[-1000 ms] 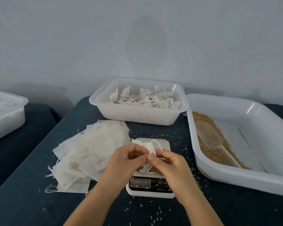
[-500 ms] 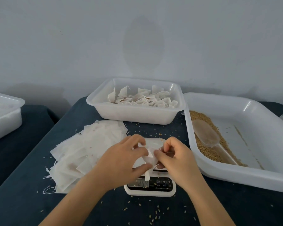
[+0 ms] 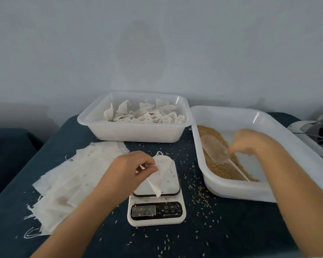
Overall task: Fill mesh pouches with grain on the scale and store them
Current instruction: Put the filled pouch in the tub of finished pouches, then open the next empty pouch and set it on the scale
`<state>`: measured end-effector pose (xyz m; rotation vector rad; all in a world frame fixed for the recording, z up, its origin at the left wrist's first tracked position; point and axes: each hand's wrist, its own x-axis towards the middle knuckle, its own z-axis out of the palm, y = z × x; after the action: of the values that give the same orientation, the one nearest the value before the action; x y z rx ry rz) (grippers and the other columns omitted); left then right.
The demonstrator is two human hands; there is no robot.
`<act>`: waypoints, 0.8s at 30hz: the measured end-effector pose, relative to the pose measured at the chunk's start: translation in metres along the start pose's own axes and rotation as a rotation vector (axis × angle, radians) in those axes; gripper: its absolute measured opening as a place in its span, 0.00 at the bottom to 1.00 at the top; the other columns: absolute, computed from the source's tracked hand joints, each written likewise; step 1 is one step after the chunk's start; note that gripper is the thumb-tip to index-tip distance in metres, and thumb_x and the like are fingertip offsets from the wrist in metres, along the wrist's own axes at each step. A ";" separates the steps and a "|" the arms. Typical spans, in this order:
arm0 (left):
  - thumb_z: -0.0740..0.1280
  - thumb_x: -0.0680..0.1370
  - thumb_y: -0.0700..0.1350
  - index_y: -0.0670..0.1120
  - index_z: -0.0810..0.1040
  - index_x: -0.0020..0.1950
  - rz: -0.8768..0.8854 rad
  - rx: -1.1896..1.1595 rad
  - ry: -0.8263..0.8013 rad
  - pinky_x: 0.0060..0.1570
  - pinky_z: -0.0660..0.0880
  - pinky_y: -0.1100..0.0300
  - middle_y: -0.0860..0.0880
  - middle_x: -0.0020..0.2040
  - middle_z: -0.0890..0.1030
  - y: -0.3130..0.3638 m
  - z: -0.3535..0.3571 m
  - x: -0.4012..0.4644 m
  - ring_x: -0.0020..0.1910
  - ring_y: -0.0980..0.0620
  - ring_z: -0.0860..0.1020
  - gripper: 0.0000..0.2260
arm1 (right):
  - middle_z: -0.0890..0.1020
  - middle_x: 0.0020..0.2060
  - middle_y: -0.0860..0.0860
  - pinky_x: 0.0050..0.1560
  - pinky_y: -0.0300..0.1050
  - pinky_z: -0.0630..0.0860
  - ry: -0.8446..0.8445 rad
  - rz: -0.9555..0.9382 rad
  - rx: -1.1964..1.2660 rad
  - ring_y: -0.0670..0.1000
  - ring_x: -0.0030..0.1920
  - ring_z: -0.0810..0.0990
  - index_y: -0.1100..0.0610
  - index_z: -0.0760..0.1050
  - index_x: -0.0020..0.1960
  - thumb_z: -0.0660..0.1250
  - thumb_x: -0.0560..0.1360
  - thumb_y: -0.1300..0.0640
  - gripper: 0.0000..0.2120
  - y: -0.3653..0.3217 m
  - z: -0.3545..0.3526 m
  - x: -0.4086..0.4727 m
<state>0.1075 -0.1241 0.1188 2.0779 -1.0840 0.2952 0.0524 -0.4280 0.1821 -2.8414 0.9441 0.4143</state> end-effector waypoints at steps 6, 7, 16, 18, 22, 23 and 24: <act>0.73 0.72 0.42 0.48 0.80 0.40 0.021 -0.022 0.001 0.40 0.71 0.72 0.57 0.36 0.79 0.006 0.011 0.006 0.41 0.60 0.75 0.03 | 0.80 0.43 0.51 0.46 0.42 0.79 -0.234 0.041 -0.144 0.49 0.42 0.80 0.57 0.77 0.49 0.72 0.71 0.47 0.14 0.010 0.037 0.033; 0.73 0.72 0.42 0.48 0.80 0.40 0.027 -0.022 -0.005 0.40 0.71 0.72 0.56 0.37 0.79 0.007 0.012 0.007 0.41 0.60 0.75 0.03 | 0.81 0.45 0.51 0.50 0.44 0.79 -0.235 0.040 -0.126 0.49 0.45 0.81 0.57 0.77 0.51 0.72 0.71 0.48 0.15 0.009 0.041 0.036; 0.72 0.73 0.42 0.47 0.81 0.41 -0.020 -0.008 -0.013 0.41 0.70 0.71 0.58 0.37 0.78 -0.002 0.011 0.005 0.43 0.60 0.75 0.02 | 0.73 0.46 0.50 0.32 0.40 0.75 -0.172 0.042 0.298 0.50 0.41 0.77 0.61 0.68 0.65 0.64 0.78 0.54 0.19 0.014 0.003 0.022; 0.71 0.73 0.40 0.46 0.81 0.43 -0.010 -0.004 -0.001 0.42 0.71 0.71 0.58 0.38 0.78 -0.004 0.011 0.006 0.44 0.60 0.74 0.01 | 0.69 0.41 0.50 0.31 0.39 0.72 -0.135 0.038 0.304 0.48 0.37 0.74 0.59 0.67 0.58 0.65 0.78 0.56 0.13 0.017 -0.010 0.014; 0.70 0.74 0.39 0.45 0.82 0.44 0.011 -0.011 0.009 0.43 0.71 0.71 0.59 0.39 0.78 -0.003 0.012 0.008 0.45 0.61 0.74 0.02 | 0.75 0.40 0.54 0.33 0.41 0.74 -0.211 0.022 0.163 0.49 0.35 0.75 0.60 0.70 0.44 0.65 0.77 0.56 0.08 0.010 -0.016 0.003; 0.70 0.74 0.39 0.45 0.82 0.44 0.019 -0.011 0.008 0.42 0.71 0.72 0.60 0.39 0.77 -0.002 0.012 0.008 0.45 0.61 0.74 0.02 | 0.75 0.40 0.54 0.34 0.41 0.73 -0.224 0.022 0.151 0.50 0.36 0.75 0.59 0.69 0.41 0.65 0.77 0.56 0.09 0.008 -0.014 0.001; 0.71 0.74 0.39 0.45 0.82 0.44 0.027 -0.009 0.006 0.42 0.70 0.73 0.60 0.39 0.77 -0.001 0.013 0.008 0.45 0.62 0.74 0.02 | 0.75 0.39 0.54 0.35 0.42 0.73 -0.227 0.020 0.132 0.50 0.35 0.74 0.58 0.69 0.40 0.65 0.77 0.56 0.10 0.005 -0.011 0.000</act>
<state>0.1113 -0.1377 0.1136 2.0548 -1.1085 0.3088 0.0516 -0.4335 0.1921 -2.6017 0.9185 0.6356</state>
